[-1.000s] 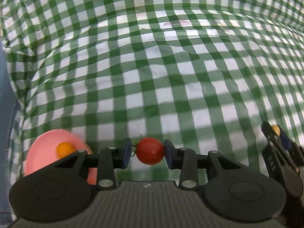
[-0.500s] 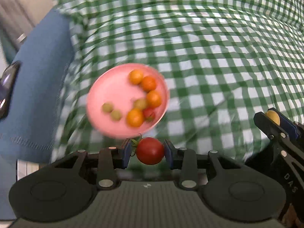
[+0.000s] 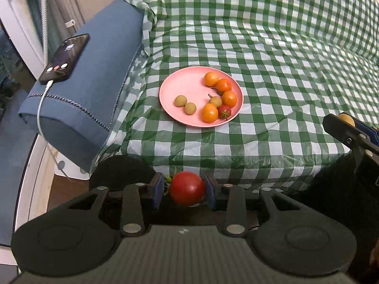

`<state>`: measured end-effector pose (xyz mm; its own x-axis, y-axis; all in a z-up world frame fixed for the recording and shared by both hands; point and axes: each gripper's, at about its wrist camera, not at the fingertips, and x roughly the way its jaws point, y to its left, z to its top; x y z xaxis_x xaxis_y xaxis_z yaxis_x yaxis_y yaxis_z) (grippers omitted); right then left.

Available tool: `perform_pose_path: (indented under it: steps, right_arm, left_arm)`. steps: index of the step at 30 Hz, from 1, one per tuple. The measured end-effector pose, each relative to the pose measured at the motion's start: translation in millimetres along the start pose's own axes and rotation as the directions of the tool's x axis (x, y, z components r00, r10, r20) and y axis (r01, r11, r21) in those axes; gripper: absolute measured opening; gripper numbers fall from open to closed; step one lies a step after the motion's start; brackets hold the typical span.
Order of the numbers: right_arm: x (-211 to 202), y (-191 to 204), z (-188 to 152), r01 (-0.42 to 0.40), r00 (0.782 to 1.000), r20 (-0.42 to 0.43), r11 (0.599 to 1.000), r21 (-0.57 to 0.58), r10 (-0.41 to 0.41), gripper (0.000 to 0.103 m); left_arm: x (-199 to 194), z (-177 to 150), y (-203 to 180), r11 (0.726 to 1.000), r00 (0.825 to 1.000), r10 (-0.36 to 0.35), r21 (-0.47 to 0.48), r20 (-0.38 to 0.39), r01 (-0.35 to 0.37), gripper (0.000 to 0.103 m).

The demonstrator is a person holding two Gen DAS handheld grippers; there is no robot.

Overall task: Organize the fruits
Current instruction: 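Carry the yellow and red tomatoes over the pink plate with both tools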

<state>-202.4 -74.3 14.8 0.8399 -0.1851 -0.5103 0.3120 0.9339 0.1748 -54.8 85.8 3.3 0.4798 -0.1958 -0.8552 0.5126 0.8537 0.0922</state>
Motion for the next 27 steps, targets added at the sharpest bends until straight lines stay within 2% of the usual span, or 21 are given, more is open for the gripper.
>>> perform_pose_path:
  steps: [9, 20, 27]
  right_arm:
    - [-12, 8, 2, 0.016, 1.000, 0.020, 0.999, -0.037, -0.016, 0.030]
    - [-17, 8, 0, 0.020, 1.000, 0.015, 0.999, -0.041, -0.019, 0.030]
    - [-5, 5, -1, 0.020, 1.000, -0.003, 0.999, -0.037, -0.020, 0.030]
  left_arm:
    - [-10, -6, 4, 0.999, 0.999, -0.023, -0.027, 0.042, 0.024, 0.041]
    - [-6, -7, 8, 0.999, 0.999, -0.031, -0.036, 0.039, 0.032, 0.041]
    - [1, -5, 9, 0.999, 0.999, -0.033, -0.042, 0.021, 0.034, 0.041]
